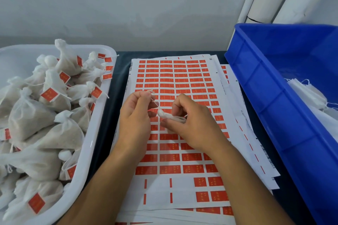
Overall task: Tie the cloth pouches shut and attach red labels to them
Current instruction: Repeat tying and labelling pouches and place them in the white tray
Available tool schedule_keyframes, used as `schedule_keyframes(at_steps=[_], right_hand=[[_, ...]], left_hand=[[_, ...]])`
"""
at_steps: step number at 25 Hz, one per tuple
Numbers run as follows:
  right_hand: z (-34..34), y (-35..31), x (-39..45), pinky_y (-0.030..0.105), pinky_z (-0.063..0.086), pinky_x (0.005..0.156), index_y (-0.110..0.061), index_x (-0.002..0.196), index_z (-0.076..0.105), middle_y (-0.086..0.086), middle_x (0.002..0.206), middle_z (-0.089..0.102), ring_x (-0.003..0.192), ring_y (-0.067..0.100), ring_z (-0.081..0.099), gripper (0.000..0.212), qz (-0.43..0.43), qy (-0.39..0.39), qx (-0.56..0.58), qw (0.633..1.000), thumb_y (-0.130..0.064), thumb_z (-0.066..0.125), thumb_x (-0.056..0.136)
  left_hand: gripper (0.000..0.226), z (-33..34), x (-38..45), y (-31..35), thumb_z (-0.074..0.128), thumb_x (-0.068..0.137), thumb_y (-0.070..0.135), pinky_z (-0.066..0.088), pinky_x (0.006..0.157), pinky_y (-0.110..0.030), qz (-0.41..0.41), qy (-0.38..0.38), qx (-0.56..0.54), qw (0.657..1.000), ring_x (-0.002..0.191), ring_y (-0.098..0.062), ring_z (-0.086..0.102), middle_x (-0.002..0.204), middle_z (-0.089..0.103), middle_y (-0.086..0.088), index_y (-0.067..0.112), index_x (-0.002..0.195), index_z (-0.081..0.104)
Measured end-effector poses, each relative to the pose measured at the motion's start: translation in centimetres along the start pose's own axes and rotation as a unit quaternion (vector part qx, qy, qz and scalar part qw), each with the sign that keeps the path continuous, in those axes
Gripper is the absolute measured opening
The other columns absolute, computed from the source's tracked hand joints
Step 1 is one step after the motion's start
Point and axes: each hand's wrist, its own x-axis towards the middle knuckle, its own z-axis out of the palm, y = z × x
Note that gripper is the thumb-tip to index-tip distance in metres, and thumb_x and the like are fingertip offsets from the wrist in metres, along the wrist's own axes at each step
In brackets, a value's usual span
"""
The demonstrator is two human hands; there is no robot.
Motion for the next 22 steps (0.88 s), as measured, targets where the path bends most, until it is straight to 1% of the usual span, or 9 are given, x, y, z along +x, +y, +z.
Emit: schedule_keyframes(at_steps=[6, 9, 12, 14, 16, 17, 19, 21, 22], right_hand=[[0.1, 0.2, 0.0, 0.002, 0.045, 0.053, -0.038, 0.086, 0.049, -0.024, 0.085, 0.060, 0.085, -0.012, 0.059, 0.031, 0.022, -0.003, 0.010, 1.000, -0.054, 0.075, 0.085], [-0.4, 0.2, -0.1, 0.004, 0.042, 0.055, -0.041, 0.093, 0.052, -0.029, 0.090, 0.059, 0.078, -0.004, 0.063, 0.026, 0.041, -0.011, -0.008, 0.999, -0.058, 0.071, 0.087], [-2.5, 1.5, 0.2, 0.008, 0.038, 0.063, -0.045, 0.105, 0.050, -0.025, 0.102, 0.056, 0.081, -0.002, 0.059, 0.024, 0.089, 0.033, -0.065, 0.993, -0.052, 0.069, 0.092], [-4.7, 2.9, 0.2, 0.011, 0.038, 0.061, -0.043, 0.108, 0.048, -0.019, 0.106, 0.057, 0.083, 0.003, 0.059, 0.025, 0.144, 0.043, -0.123, 0.981, -0.050, 0.067, 0.094], [-6.7, 4.4, -0.3, 0.015, 0.041, 0.058, -0.040, 0.104, 0.048, -0.017, 0.106, 0.061, 0.078, 0.003, 0.061, 0.023, 0.195, 0.021, -0.162, 0.967, -0.049, 0.067, 0.094], [-7.5, 5.1, -0.7, 0.017, 0.044, 0.057, -0.038, 0.099, 0.049, -0.016, 0.102, 0.063, 0.075, 0.004, 0.063, 0.023, 0.216, 0.008, -0.168, 0.962, -0.049, 0.068, 0.093], [-8.4, 6.1, -1.5, 0.022, 0.049, 0.058, -0.036, 0.093, 0.048, -0.017, 0.095, 0.063, 0.074, 0.005, 0.065, 0.027, 0.249, -0.012, -0.172, 0.953, -0.052, 0.069, 0.091], [-8.5, 6.6, -1.7, 0.026, 0.052, 0.062, -0.036, 0.091, 0.046, -0.018, 0.090, 0.061, 0.074, 0.007, 0.065, 0.031, 0.262, -0.012, -0.187, 0.947, -0.056, 0.070, 0.089], [-8.3, 6.8, -1.7, 0.028, 0.054, 0.063, -0.035, 0.090, 0.046, -0.017, 0.089, 0.061, 0.074, 0.007, 0.065, 0.033, 0.260, -0.005, -0.198, 0.945, -0.058, 0.069, 0.089]], left_hand=[[0.028, 0.0, -0.1, -0.2, 0.049, 0.105, 0.040, 0.054, 0.062, -0.012, 0.005, -0.002, -0.003, 1.000, 0.081, -0.005, 0.072, 0.085, 0.073, 0.009, 0.024, 0.092, 0.069], [0.024, -0.2, 0.1, -0.1, 0.053, 0.104, 0.042, 0.054, 0.062, -0.010, 0.037, 0.010, 0.020, 0.999, 0.089, -0.004, 0.072, 0.091, 0.074, 0.013, 0.030, 0.090, 0.069], [0.013, -0.3, 0.0, -0.2, 0.060, 0.099, 0.046, 0.056, 0.072, -0.008, 0.086, 0.010, 0.087, 0.992, 0.099, 0.005, 0.067, 0.104, 0.070, 0.024, 0.037, 0.105, 0.065], [0.031, -0.1, -0.5, -0.2, 0.067, 0.095, 0.045, 0.054, 0.075, -0.006, 0.128, 0.010, 0.169, 0.977, 0.107, 0.008, 0.060, 0.122, 0.059, 0.032, 0.046, 0.122, 0.053], [0.057, 0.1, -1.1, -0.2, 0.073, 0.089, 0.043, 0.043, 0.091, -0.010, 0.200, 0.002, 0.249, 0.948, 0.118, 0.005, 0.053, 0.138, 0.046, 0.028, 0.048, 0.136, 0.041], [0.061, 0.1, -1.4, -0.2, 0.074, 0.087, 0.043, 0.038, 0.099, -0.015, 0.248, -0.022, 0.285, 0.926, 0.124, 0.003, 0.048, 0.142, 0.044, 0.023, 0.045, 0.138, 0.041], [0.056, 0.2, -2.0, -0.2, 0.068, 0.086, 0.049, 0.037, 0.107, -0.023, 0.304, -0.104, 0.374, 0.870, 0.128, 0.002, 0.041, 0.144, 0.046, 0.017, 0.042, 0.137, 0.047], [0.052, 0.4, -2.7, -0.3, 0.058, 0.086, 0.062, 0.040, 0.109, -0.036, 0.286, -0.195, 0.473, 0.810, 0.128, -0.003, 0.046, 0.142, 0.050, 0.021, 0.046, 0.135, 0.050], [0.056, 0.5, -3.0, -0.6, 0.055, 0.085, 0.069, 0.039, 0.110, -0.038, 0.263, -0.235, 0.510, 0.785, 0.131, -0.005, 0.047, 0.144, 0.049, 0.023, 0.048, 0.136, 0.049]])
